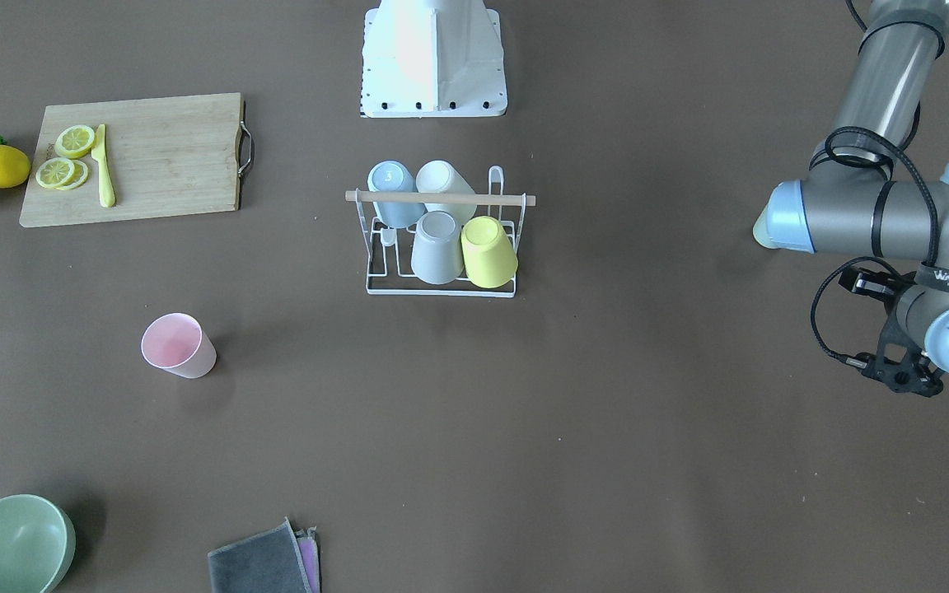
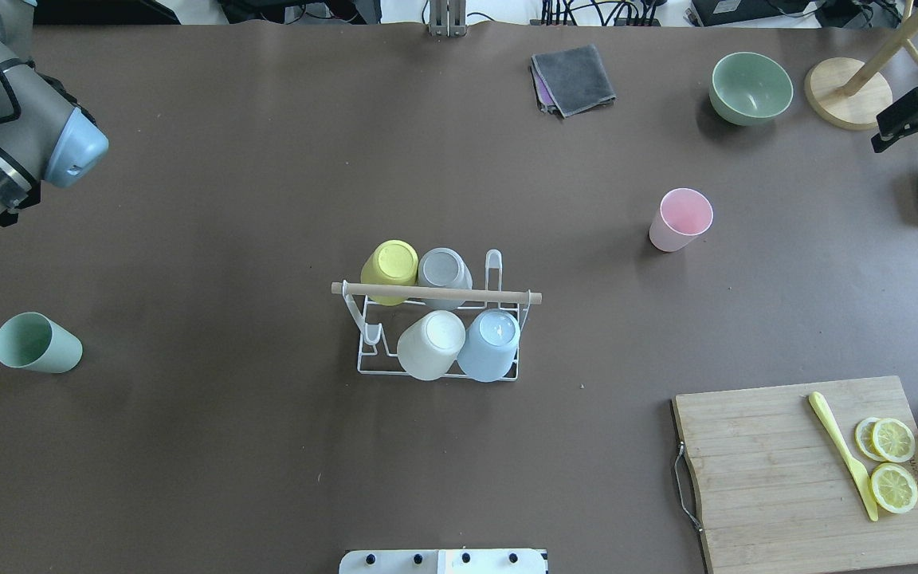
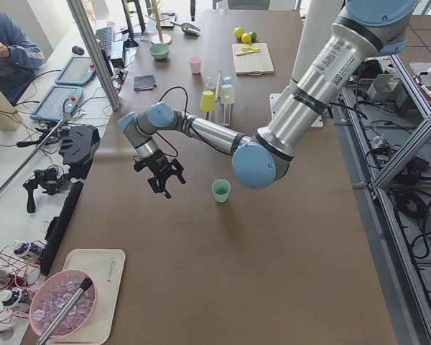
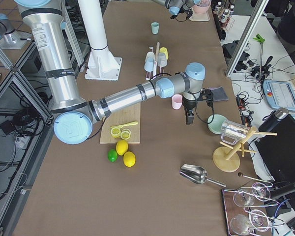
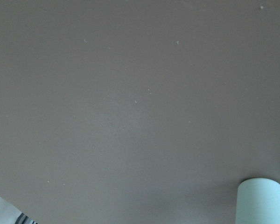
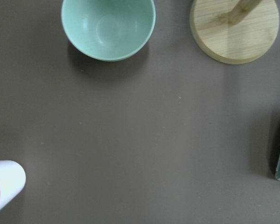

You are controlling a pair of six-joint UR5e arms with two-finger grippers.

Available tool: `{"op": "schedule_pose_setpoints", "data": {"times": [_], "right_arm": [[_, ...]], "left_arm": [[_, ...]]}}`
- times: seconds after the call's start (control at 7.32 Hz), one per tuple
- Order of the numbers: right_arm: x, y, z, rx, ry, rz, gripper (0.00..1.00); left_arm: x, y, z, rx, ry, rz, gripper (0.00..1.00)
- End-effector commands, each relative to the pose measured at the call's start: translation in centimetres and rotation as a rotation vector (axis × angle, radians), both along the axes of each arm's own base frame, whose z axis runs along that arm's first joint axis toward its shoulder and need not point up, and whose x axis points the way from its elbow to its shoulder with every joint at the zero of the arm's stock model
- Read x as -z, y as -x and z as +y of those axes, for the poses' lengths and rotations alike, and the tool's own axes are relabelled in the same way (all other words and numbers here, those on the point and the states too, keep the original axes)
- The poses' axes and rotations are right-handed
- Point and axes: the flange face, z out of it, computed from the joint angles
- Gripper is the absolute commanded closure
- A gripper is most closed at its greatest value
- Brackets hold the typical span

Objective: Place cup on cup holder

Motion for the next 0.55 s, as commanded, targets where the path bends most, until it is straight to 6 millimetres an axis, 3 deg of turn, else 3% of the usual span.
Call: {"op": "schedule_pose_setpoints", "data": {"times": [0.0, 0.27, 0.41], "right_arm": [[3.2, 9.4, 0.4, 0.052, 0.041, -0.015, 0.0], [6.7, 16.0, -4.2, 0.114, 0.05, -0.024, 0.0], [6.7, 18.7, -5.9, 0.142, 0.075, -0.018, 0.0]], "left_arm": [[-0.2, -0.1, 0.3, -0.024, 0.082, -0.034, 0.02], [0.6, -0.4, -0.5, -0.022, 0.124, -0.057, 0.02], [0.7, -0.9, -0.8, -0.026, 0.128, -0.057, 0.02]]}}
